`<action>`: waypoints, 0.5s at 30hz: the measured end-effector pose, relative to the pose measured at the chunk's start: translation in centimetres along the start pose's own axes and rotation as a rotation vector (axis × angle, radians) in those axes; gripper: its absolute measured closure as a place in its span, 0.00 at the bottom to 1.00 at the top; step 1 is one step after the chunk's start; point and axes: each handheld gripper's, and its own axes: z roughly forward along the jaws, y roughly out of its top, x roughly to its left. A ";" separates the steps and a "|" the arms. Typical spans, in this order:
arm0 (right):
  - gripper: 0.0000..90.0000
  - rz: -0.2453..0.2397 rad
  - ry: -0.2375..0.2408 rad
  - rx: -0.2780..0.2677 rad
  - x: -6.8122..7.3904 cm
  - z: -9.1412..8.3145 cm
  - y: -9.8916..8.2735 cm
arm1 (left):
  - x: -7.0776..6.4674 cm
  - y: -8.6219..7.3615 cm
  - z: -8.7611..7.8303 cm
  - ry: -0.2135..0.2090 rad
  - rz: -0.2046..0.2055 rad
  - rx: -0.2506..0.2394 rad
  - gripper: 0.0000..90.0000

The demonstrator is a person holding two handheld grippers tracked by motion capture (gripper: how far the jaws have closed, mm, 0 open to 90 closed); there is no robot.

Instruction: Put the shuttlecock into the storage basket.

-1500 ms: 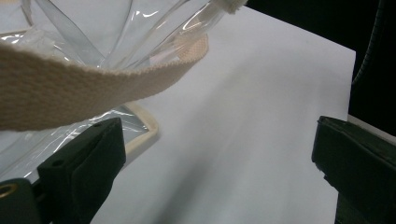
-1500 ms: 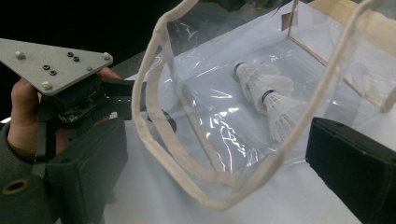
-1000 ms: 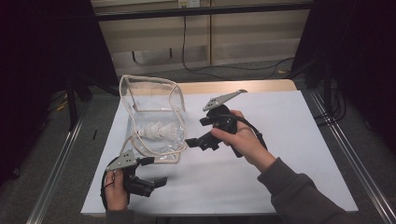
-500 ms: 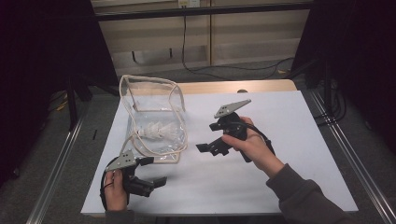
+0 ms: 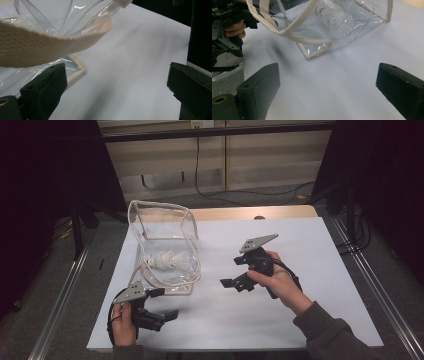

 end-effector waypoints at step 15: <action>0.05 0.024 -0.017 -0.011 -1.0 -1.2 -2.5 | 0.0 0.0 -0.1 0.002 0.003 0.002 0.03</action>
